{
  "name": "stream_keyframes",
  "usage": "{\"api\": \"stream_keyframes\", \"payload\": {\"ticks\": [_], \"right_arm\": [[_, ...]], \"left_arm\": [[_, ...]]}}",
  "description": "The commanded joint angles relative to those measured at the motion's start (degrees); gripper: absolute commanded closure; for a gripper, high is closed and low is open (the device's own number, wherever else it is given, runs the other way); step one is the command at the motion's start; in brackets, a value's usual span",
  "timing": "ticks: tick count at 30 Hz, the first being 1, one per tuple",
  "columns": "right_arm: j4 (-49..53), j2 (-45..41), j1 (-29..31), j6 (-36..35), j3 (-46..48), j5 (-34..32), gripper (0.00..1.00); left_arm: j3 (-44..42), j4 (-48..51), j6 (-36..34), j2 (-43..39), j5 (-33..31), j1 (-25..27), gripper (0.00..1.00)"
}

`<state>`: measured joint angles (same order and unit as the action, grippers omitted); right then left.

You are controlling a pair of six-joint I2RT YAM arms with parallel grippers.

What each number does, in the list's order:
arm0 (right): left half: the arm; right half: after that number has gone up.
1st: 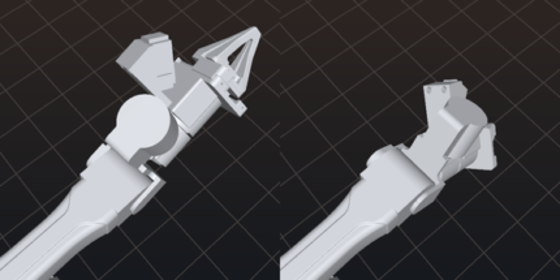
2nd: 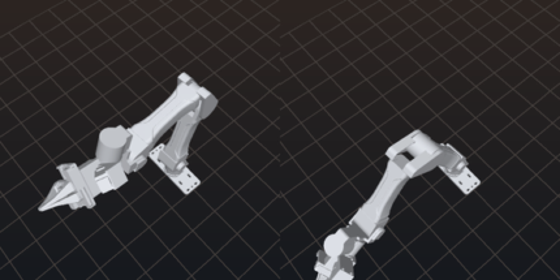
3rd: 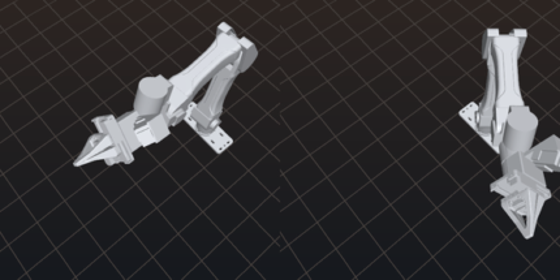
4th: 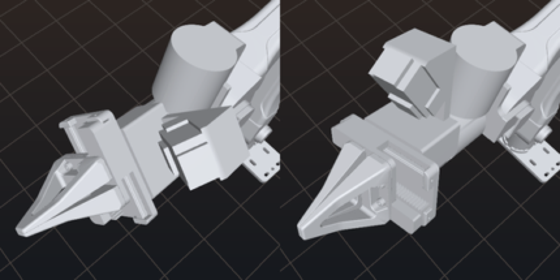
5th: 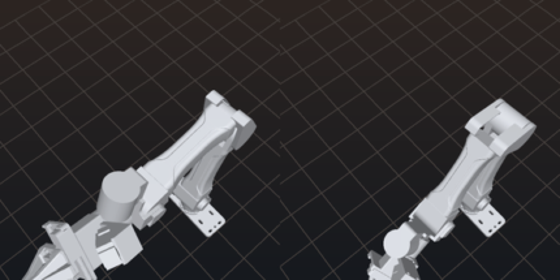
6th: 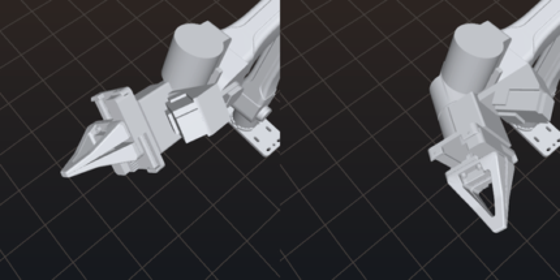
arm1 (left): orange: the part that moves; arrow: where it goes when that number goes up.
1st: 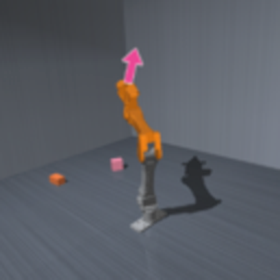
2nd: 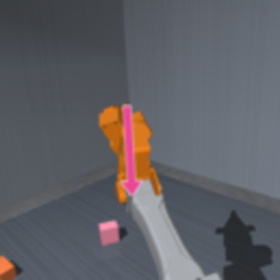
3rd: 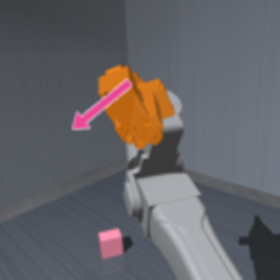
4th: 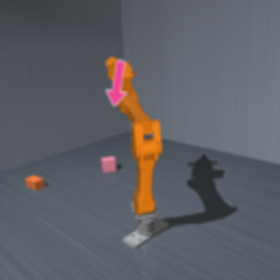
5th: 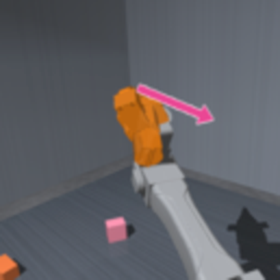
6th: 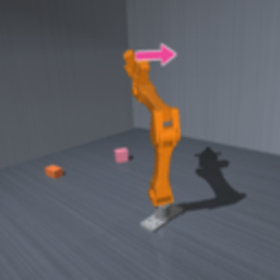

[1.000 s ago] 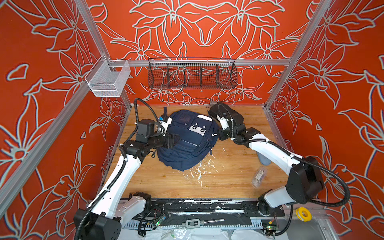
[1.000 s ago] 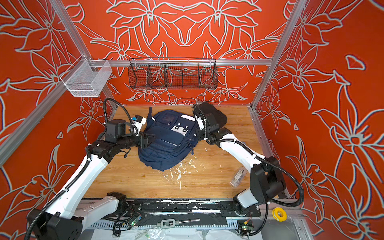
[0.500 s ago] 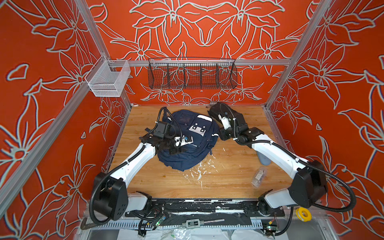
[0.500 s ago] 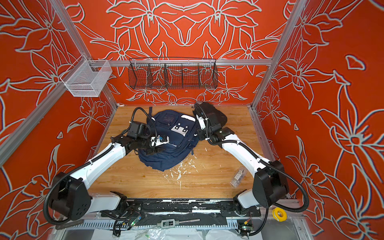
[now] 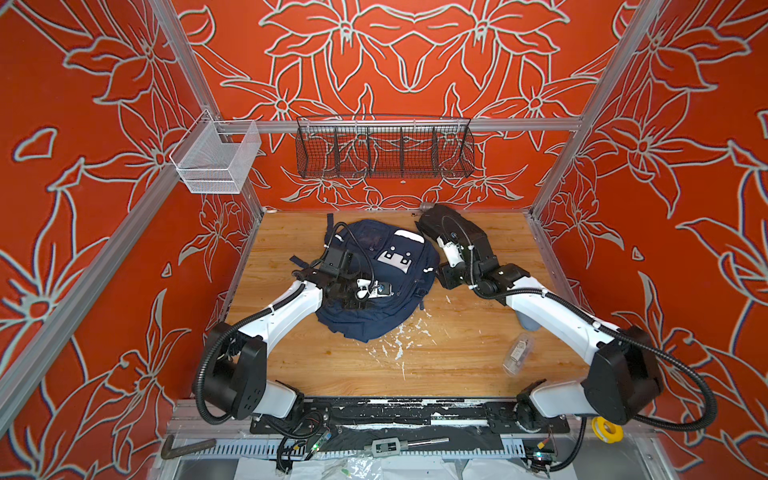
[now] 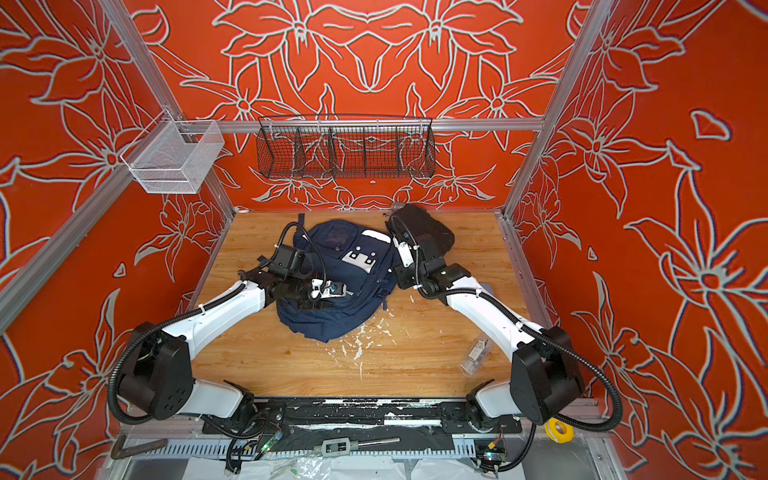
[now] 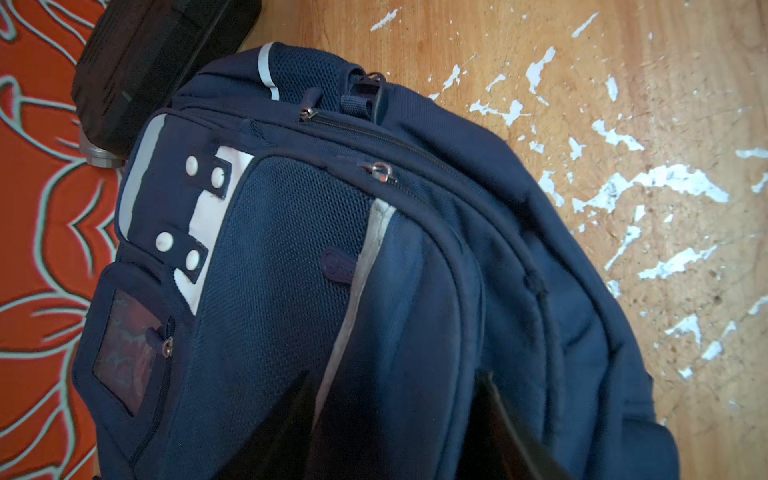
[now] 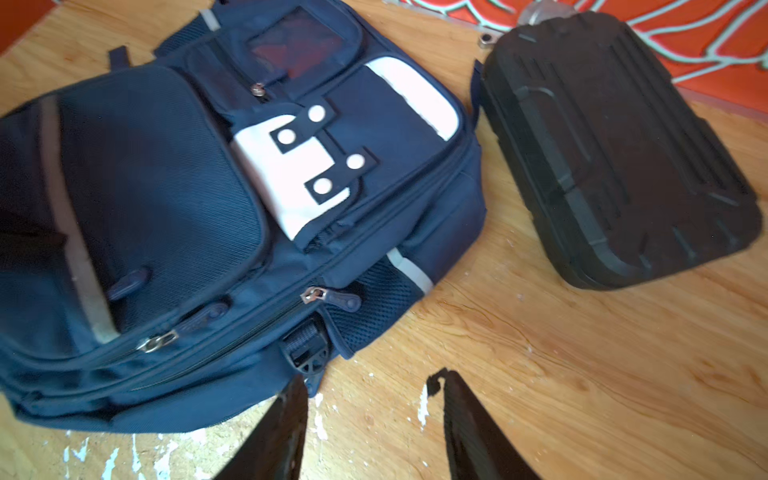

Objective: Pack the student bag

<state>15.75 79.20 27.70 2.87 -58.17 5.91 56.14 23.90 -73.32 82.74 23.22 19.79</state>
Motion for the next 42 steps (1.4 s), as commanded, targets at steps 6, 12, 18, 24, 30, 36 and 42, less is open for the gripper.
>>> {"api": "stream_keyframes", "payload": {"ticks": [6, 12, 18, 24, 30, 36, 42], "right_arm": [[-18.7, -4.2, 0.2, -9.3, 10.4, 9.5, 0.45], [-23.2, 0.5, 0.3, -15.0, 8.7, 26.1, 0.5], [-25.0, 10.7, 1.6, -15.0, 3.2, 35.4, 0.56], [-26.3, 17.4, 3.4, -15.9, 1.0, 33.4, 0.54], [-24.6, 20.5, 3.6, -18.7, -1.2, 29.7, 0.53], [-18.8, 22.1, 2.1, -22.3, -4.7, 35.2, 0.5], [-5.0, 26.4, 1.4, -29.8, -12.4, 39.1, 0.49]], "left_arm": [[3.0, -0.6, 2.1, 2.7, -4.0, 1.9, 0.87], [1.7, -1.8, 7.2, -3.1, -4.2, 1.1, 1.0], [-1.2, -4.6, 11.1, -5.4, 0.4, -1.8, 1.0], [-3.3, -6.3, 12.5, -7.3, 3.7, -3.7, 1.0], [-4.4, -7.1, 13.0, -8.3, 5.8, -5.0, 1.0], [-4.8, -6.3, 11.6, -7.4, 6.7, -5.4, 1.0], [-4.2, -6.1, 10.9, -6.9, 7.3, -6.2, 1.0]]}}
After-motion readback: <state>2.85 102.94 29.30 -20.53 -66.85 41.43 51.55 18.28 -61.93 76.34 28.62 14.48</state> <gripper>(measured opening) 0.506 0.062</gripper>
